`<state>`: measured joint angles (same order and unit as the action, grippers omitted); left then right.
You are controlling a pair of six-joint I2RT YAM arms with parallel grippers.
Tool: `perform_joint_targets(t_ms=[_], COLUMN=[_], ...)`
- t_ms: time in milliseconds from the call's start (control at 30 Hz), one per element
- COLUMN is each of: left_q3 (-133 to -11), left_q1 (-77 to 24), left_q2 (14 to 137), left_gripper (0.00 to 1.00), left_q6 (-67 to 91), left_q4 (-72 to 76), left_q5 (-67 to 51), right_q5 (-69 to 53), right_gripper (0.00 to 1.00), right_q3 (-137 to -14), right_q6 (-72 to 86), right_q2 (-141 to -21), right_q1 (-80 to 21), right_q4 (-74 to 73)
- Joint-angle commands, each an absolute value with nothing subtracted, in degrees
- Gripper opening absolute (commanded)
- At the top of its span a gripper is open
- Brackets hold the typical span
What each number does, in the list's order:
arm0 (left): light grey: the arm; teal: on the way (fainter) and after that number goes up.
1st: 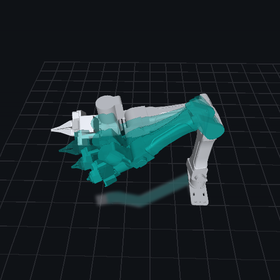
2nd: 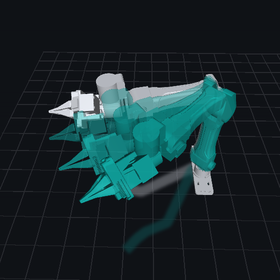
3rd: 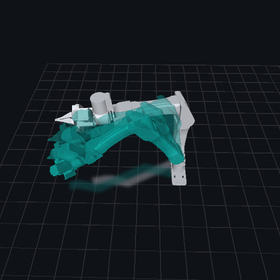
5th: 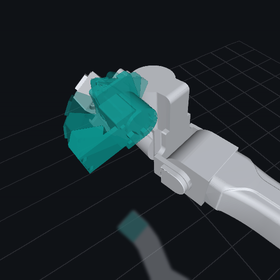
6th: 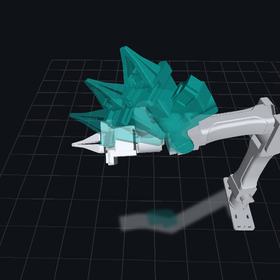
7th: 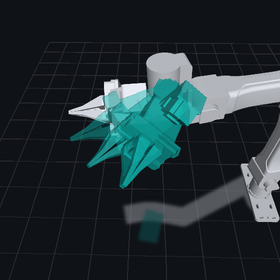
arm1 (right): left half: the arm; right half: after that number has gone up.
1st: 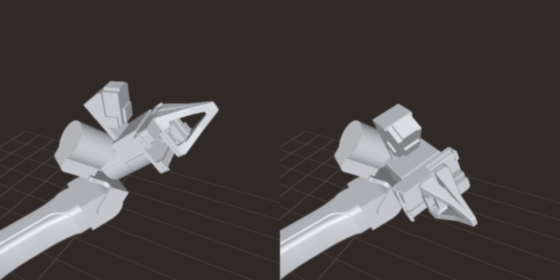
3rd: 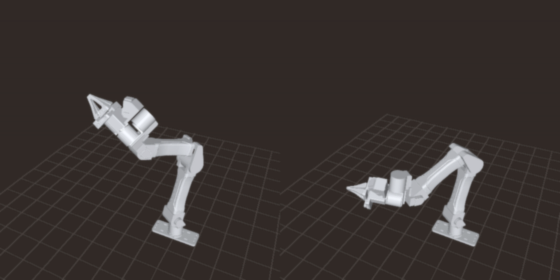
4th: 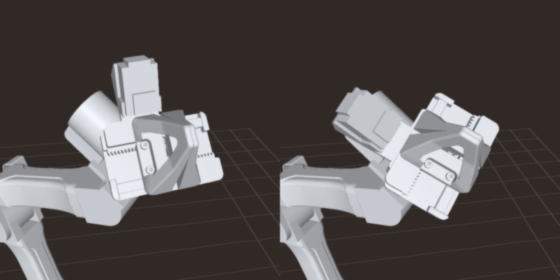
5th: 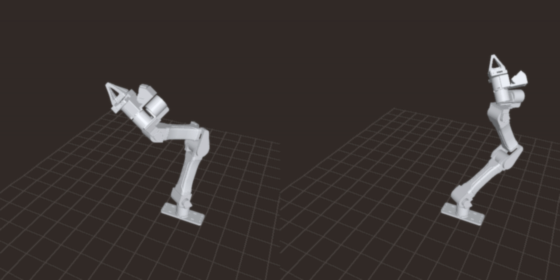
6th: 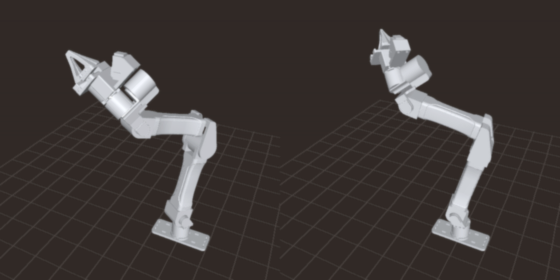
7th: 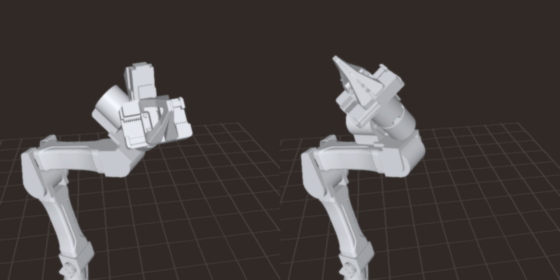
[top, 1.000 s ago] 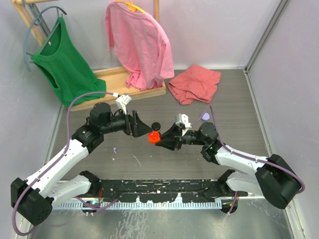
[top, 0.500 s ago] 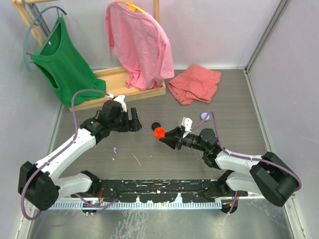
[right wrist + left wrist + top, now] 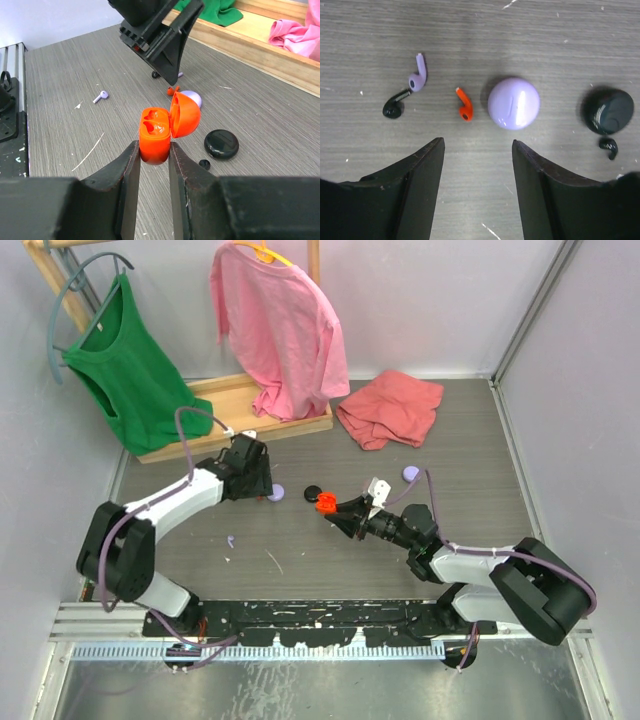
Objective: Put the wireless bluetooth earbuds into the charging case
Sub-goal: Pick up the earbud from the center of the board.
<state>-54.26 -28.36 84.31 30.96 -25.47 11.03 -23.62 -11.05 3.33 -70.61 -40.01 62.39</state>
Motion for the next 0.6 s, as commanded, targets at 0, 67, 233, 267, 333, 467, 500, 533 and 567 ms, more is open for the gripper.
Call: perform_joint_targets(t_ms=[0,67,233,267,333,467,500,533,567], left_q3=[-58.9,-59.7,-61.2,-61.6,-62.5,-64.0,-64.4,-64.7,-65.0], left_q1=[-26.8,-26.0,-24.5,-24.2,-24.0,-23.8,-23.8,-23.8,-23.8], left_q2=[89.1,91.5,96.0,96.8,98.3,101.0,101.5,102.0,102.4], left_gripper=[0.54,0.49,0.46,0.45,0.43,0.41,0.40,0.37,0.35], left_q6=[30.2,30.3,29.5,29.2,28.7,27.5,27.2,26.9,26.6], left_q4=[-21.8,-21.8,-21.5,-21.8,-22.3,-22.9,-23.2,-23.5,-23.7], left_q5=[12.9,12.6,11.5,11.1,10.8,8.5,7.5,6.7,5.9], right_q5=[-21.9,-21.7,-21.7,-21.8,-22.1,-21.9,-21.9,-21.9,-21.8], right_gripper=[0.01,0.01,0.01,0.01,0.01,0.01,0.01,0.01,0.01], right_q3=[-11.0,-11.0,-11.4,-11.5,-11.7,-11.8,-11.9,-12.0,-12.0], right_q6=[2.5,2.2,2.1,2.2,2.2,2.0,1.9,1.9,1.8], right_q2=[-70.6,-70.7,-71.4,-71.5,-71.7,-71.6,-71.6,-71.6,-71.7], right_q1=[-40.1,-40.1,-40.2,-40.1,-40.1,-40.2,-40.2,-40.2,-40.2], right_q4=[67.6,67.3,66.9,66.8,66.7,65.9,65.6,65.3,65.1])
